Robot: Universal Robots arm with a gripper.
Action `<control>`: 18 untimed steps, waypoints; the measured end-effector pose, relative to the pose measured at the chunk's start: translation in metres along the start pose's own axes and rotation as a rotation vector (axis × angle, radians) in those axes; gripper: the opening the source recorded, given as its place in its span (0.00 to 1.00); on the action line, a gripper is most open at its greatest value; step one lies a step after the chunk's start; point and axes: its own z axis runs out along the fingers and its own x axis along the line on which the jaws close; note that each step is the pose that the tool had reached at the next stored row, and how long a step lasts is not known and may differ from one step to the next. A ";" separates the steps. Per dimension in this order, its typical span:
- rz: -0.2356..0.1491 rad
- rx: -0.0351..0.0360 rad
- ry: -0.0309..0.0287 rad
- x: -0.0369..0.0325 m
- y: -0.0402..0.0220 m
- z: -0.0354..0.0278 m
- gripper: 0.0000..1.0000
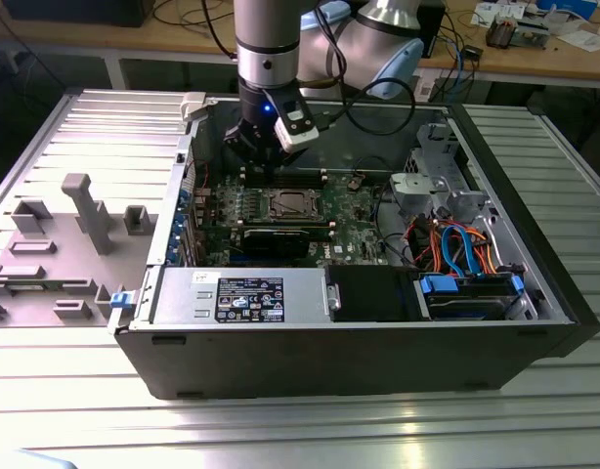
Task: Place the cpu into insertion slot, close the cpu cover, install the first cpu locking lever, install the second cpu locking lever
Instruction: 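Install the first cpu locking lever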
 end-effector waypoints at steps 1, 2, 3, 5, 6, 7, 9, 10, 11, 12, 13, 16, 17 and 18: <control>0.000 -0.0001 0.0000 0.0003 0.0000 0.0000 0.11; 0.000 0.0000 0.0001 0.0006 0.0000 0.0000 0.11; 0.000 0.0000 0.0000 0.0011 0.0000 0.0000 0.11; 0.000 0.0000 0.0000 0.0021 0.0000 0.0000 0.11; 0.000 0.0000 0.0001 0.0024 0.0000 0.0000 0.11; 0.000 0.0000 0.0000 0.0029 -0.0001 0.0000 0.11; 0.000 -0.0001 0.0001 0.0035 -0.0001 0.0000 0.11; 0.000 0.0000 0.0000 0.0036 -0.0001 0.0000 0.11; 0.000 0.0000 0.0000 0.0038 -0.0001 -0.0001 0.11; 0.000 -0.0001 0.0000 0.0041 0.0000 0.0000 0.11; 0.000 0.0000 0.0001 0.0042 0.0000 -0.0001 0.11; 0.000 0.0000 0.0000 0.0047 0.0000 -0.0001 0.11; 0.000 -0.0001 0.0000 0.0049 0.0001 -0.0001 0.11; 0.000 0.0000 0.0000 0.0051 0.0002 -0.0001 0.11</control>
